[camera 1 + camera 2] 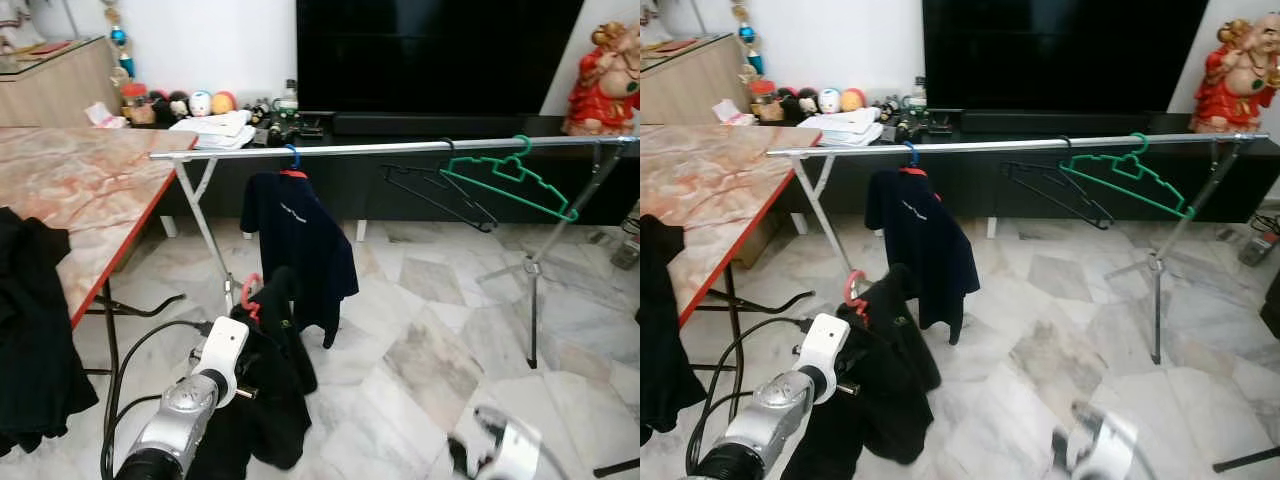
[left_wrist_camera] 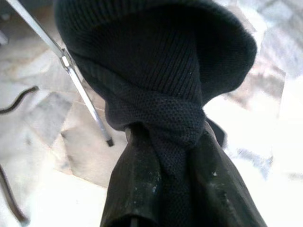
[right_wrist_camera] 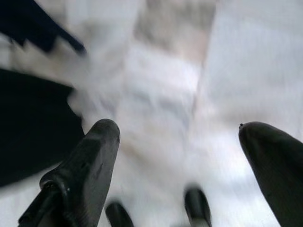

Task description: Hang hanger

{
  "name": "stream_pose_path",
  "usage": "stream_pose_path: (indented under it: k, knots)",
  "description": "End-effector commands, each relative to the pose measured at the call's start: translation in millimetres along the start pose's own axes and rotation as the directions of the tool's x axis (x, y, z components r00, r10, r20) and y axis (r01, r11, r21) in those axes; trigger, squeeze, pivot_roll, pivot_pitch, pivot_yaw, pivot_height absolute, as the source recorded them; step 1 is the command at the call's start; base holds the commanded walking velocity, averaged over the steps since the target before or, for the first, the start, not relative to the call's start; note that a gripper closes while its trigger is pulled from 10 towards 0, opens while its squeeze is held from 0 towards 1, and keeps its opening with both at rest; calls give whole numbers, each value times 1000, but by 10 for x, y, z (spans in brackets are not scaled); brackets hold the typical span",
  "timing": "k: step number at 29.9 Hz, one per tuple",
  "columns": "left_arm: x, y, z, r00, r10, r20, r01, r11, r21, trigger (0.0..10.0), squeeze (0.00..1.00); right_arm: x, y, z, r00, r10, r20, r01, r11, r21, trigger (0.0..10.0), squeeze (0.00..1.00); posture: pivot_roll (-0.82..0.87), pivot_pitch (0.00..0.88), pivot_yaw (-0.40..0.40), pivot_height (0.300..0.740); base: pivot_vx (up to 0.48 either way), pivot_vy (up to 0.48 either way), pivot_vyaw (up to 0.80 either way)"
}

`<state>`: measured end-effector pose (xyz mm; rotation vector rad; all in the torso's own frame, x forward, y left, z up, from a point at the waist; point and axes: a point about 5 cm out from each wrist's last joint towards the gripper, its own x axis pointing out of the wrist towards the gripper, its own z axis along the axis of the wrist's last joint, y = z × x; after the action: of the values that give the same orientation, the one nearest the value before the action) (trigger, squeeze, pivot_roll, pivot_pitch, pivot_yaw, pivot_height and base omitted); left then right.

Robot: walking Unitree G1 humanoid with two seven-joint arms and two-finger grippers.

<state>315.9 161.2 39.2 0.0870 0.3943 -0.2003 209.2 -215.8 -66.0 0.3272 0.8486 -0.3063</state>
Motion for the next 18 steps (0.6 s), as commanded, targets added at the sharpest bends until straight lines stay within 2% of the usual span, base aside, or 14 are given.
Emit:
stream_pose_path:
  k: [1, 5, 6, 9, 11, 16, 18]
  knots:
    - [-13, 74, 115, 997, 40, 63, -38, 999, -25, 10000, 0, 3, 31, 4, 1000, 0, 4, 0, 999, -52, 10000, 0, -66, 0, 58, 740, 0, 0, 0]
    - [-30, 143, 111, 994, 80, 77, -78, 996, -30, 10000, 0, -24, -86, -111, 999, -36, -22, 35, 998, -52, 10000, 0, -90, 0, 69, 740, 0, 0, 0]
    - [-25, 152, 79, 995, 82, 59, -81, 996, -26, 10000, 0, -43, -173, -162, 997, -62, -41, 59, 996, -69, 10000, 0, -90, 0, 72, 740, 322, 0, 0]
    - [-10, 136, 88, 996, 74, 57, -71, 996, -53, 10000, 0, -69, -291, -207, 994, -92, -60, 88, 994, -58, 10000, 0, -93, 0, 75, 740, 321, 0, 0]
    - [6, 114, 133, 995, 73, 67, -69, 995, -69, 10000, 0, -95, -380, -256, 992, -94, -81, 85, 990, -111, 10000, 0, -92, 0, 78, 740, 322, 0, 0]
    - [16, 97, 144, 995, 75, 71, -69, 995, -71, 10000, 0, -150, -453, -427, 989, -96, -113, 80, 987, -137, 10000, 0, -91, 0, 77, 740, 329, 0, 0]
    - [17, 94, 140, 995, 74, 72, -69, 995, -72, 10000, 0, -162, -434, -485, 989, -83, -123, 63, 985, -158, 10000, 0, -89, 0, 78, 740, 345, 0, 0]
